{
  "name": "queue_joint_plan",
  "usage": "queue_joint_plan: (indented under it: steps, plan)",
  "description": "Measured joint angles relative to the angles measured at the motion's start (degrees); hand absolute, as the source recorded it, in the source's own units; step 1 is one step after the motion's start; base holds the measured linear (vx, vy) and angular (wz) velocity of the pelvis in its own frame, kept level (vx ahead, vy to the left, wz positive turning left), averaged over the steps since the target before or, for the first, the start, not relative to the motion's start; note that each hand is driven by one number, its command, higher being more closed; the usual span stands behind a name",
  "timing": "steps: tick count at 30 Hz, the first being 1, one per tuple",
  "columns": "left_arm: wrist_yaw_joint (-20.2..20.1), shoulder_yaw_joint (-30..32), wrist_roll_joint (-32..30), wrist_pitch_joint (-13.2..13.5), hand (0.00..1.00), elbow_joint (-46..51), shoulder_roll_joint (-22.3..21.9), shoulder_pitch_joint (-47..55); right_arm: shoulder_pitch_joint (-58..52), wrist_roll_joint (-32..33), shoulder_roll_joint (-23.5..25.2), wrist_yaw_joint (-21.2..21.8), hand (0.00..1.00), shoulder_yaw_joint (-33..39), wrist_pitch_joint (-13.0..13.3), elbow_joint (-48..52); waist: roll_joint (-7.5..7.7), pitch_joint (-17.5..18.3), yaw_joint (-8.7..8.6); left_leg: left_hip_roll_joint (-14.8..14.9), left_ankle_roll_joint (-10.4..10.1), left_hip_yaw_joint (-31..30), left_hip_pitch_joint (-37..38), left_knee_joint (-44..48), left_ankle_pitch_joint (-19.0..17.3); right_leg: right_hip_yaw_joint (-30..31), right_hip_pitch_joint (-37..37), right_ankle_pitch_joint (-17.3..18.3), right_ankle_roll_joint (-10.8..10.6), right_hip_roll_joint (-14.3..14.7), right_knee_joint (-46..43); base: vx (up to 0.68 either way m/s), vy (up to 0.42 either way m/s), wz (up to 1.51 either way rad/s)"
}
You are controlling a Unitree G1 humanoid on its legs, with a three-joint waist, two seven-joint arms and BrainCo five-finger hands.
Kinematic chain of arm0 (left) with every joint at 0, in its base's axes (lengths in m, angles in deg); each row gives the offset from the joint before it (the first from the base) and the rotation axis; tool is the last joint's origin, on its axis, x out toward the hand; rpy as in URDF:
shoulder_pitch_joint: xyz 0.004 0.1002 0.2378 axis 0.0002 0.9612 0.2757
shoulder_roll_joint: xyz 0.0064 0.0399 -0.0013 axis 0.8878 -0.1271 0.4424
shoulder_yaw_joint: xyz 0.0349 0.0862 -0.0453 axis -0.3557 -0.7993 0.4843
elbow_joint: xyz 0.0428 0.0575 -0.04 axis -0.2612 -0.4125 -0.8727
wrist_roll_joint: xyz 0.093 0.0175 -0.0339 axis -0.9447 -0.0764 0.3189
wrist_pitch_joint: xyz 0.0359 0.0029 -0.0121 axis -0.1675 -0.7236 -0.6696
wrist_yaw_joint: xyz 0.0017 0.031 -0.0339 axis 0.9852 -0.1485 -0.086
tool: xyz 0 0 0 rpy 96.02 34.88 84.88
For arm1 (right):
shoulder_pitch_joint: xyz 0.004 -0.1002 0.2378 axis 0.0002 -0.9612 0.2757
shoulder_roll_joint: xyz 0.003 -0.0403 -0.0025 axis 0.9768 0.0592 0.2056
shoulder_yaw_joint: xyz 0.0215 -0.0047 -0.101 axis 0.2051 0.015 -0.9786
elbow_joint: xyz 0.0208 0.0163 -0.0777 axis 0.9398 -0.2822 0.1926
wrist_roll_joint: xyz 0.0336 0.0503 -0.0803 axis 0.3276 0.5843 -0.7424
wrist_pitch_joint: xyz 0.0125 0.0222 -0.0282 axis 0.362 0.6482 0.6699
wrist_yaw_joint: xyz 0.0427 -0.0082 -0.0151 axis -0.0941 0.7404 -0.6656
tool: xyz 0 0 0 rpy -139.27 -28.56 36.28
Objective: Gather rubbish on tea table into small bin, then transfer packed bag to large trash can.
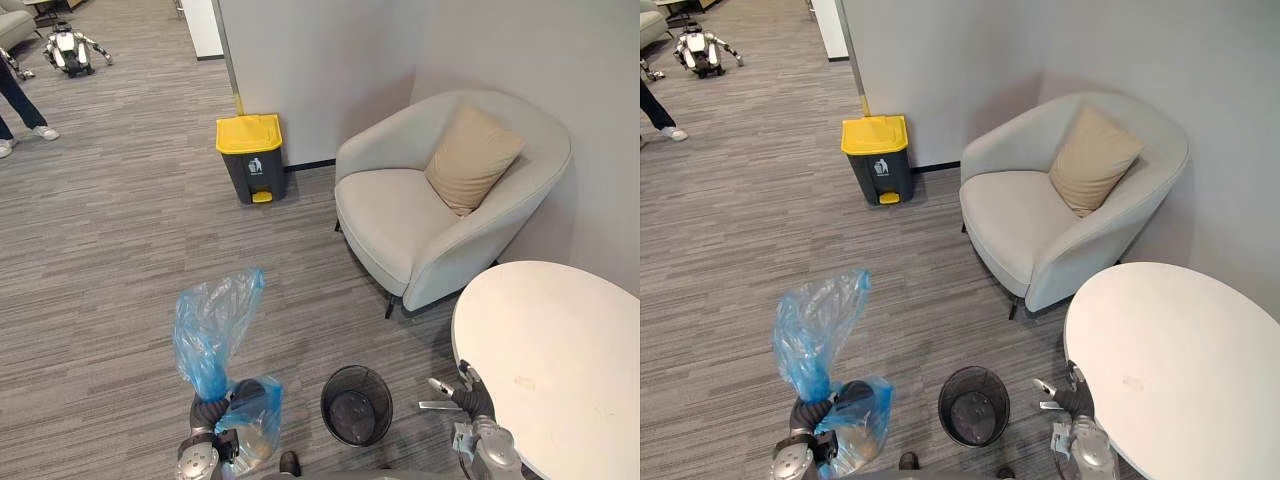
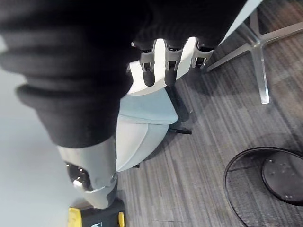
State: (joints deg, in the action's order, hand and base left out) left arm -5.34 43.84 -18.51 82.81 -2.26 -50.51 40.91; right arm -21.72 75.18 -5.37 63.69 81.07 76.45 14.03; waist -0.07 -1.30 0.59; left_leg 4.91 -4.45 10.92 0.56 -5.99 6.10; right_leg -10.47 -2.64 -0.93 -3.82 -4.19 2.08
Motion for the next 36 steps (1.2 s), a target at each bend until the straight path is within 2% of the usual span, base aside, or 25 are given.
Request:
queue_joint_plan:
  steps: [6, 16, 20, 23, 25, 27, 28, 29, 30, 31, 32, 33, 34, 35, 36]
  plan:
    - [-1.2, -0.4, -2.0, 0.0, 1.00, -4.2, 0.0, -0.2, 0.4, 0.6, -0.1, 0.1, 0.00, -0.2, -0.9, -4.0, 0.00, -0.8, -0.05, 0.1, -0.2, 0.3, 0.7, 0.0, -0.3, 0.2, -0.5, 0.4, 0.1, 0.1, -0.2, 0.01, -0.001, -0.01]
    - [-1.2, -2.6, -2.0, 0.0, 1.00, -7.3, 0.5, 0.0, 0.6, 0.6, -0.2, 0.1, 0.00, -0.8, -2.1, -8.0, -0.11, -1.4, 0.00, 0.1, -0.5, 1.5, 2.4, 0.0, -1.6, 1.6, -0.8, 2.1, -0.3, -0.1, -1.4, 0.00, 0.006, -0.05]
    - [-1.2, -2.9, -2.0, 0.0, 1.00, -7.6, 0.5, -0.1, 1.4, -0.4, -1.1, 0.0, 0.00, -2.1, -2.2, -9.4, -0.10, -2.1, 0.15, 0.0, -0.4, 3.2, 2.2, 0.0, -1.9, 3.4, 0.9, 2.3, -0.7, -0.2, -2.6, 0.03, 0.012, -0.23]
    - [-1.4, -3.4, -2.0, 0.0, 1.00, -7.6, 0.9, -0.8, 2.7, -1.4, -1.4, -0.1, 0.00, -2.4, -2.2, -9.4, -0.07, -4.2, 0.00, -0.2, -0.2, 4.2, 1.3, 0.4, -1.9, 4.8, 4.4, 3.4, -0.4, -0.6, -7.1, 0.02, 0.026, -0.21]
    - [-1.5, -4.6, -2.0, 0.0, 1.00, -6.8, 2.2, -2.3, 4.0, -2.0, -1.4, -0.2, 0.00, -2.7, -2.5, -9.4, 0.65, -5.3, 0.08, -0.7, 0.3, 4.6, -1.1, 1.6, -1.9, 5.7, 9.1, 5.8, -0.6, -1.4, -13.1, 0.00, 0.005, -0.06]
    - [-2.1, -5.5, -2.0, 0.0, 1.00, -6.1, 3.1, -4.3, 4.2, -2.0, -1.6, -0.3, 0.00, -2.8, -2.9, -9.4, 1.14, -6.3, -0.27, -1.4, 1.4, 3.1, -4.5, 6.3, -3.6, 5.7, 11.5, 7.3, -1.2, -2.9, -17.5, 0.03, 0.007, 0.38]
    - [-2.1, -5.5, -2.0, 0.0, 1.00, -4.5, 3.1, -4.7, 3.9, -2.0, -1.8, -0.2, 0.00, -3.0, -3.2, -9.4, 0.77, -6.5, -0.81, -1.4, 1.8, 1.5, -6.0, 9.2, -5.0, 5.8, 11.3, 7.4, -1.3, -3.1, -18.3, 0.02, 0.030, 0.66]
    - [-2.1, -5.5, -2.0, 0.0, 1.00, -2.8, 3.4, -4.7, 3.9, -1.9, -1.7, -0.3, 0.00, -3.2, -3.2, -9.4, 0.59, -6.6, -1.24, -1.0, 2.0, 0.1, -7.1, 10.4, -5.5, 5.9, 10.4, 8.2, -2.4, -3.2, -18.7, 0.00, 0.019, 0.79]
    - [-2.2, -5.5, -2.0, 0.2, 1.00, -1.7, 3.7, -5.1, 3.8, -1.8, -1.7, -0.3, 0.00, -4.0, -3.2, -9.3, 0.77, -6.7, -1.63, -1.1, 2.2, -0.6, -7.7, 11.1, -5.6, 6.9, 11.0, 10.9, -3.1, -3.6, -23.2, 0.00, -0.027, 1.11]
    - [-2.2, -5.5, -2.0, 0.2, 1.00, -0.7, 4.2, -5.5, 3.0, -1.7, -1.7, -0.3, 0.00, -5.1, -3.2, -9.4, 0.85, -6.9, -1.71, -2.1, 2.1, -3.3, -7.8, 12.3, -5.5, 8.4, 11.6, 14.6, -3.5, -3.6, -32.2, 0.05, -0.089, 1.16]
    - [-2.1, -5.5, -2.0, 0.2, 1.00, -0.3, 4.5, -5.4, 2.9, -1.7, -1.6, -0.2, 0.00, -5.2, -3.2, -9.3, 1.99, -6.5, -1.24, -2.7, 2.0, -4.6, -8.1, 13.1, -5.4, 9.7, 11.4, 15.7, -3.9, -3.8, -34.5, 0.07, -0.102, 1.04]
    - [-2.0, -5.3, -1.9, 0.1, 1.00, 0.0, 4.5, -5.1, 3.3, -1.6, -1.9, -0.3, 0.00, -5.1, -3.2, -9.4, 2.58, -6.3, -0.44, -3.1, 1.8, -5.0, -9.3, 14.4, -5.4, 10.5, 10.7, 16.5, -3.9, -3.7, -32.3, 0.04, -0.096, 0.45]
    - [-2.0, -5.4, -1.9, 0.1, 1.00, 0.4, 4.4, -4.8, 4.0, -1.4, -2.1, -0.5, 0.00, -5.1, -3.0, -9.3, 2.32, -6.0, 0.43, -2.8, 1.4, -5.1, -10.2, 14.5, -5.1, 10.7, 10.7, 16.8, -3.7, -3.2, -30.3, -0.08, -0.092, 0.04]
    - [-1.9, -5.3, -1.7, 0.1, 1.00, 1.0, 4.3, -4.1, 6.4, -0.9, -2.6, -1.0, 0.00, -5.1, -2.7, -9.2, 1.86, -5.8, 1.73, -2.6, 0.8, -5.1, -12.5, 14.3, -4.3, 10.8, 10.8, 17.3, -1.8, -2.1, -25.7, -0.14, -0.105, -0.06]
    - [-1.8, -5.3, -1.4, 0.1, 1.00, 0.9, 3.4, -4.5, 8.8, -0.1, -3.5, -1.5, 0.00, -5.1, -2.6, -9.3, 0.04, -6.7, 1.94, -1.7, 0.6, -6.0, -14.4, 13.6, -2.4, 10.2, 10.5, 16.0, -0.2, -0.8, -22.3, -0.16, -0.086, 0.11]
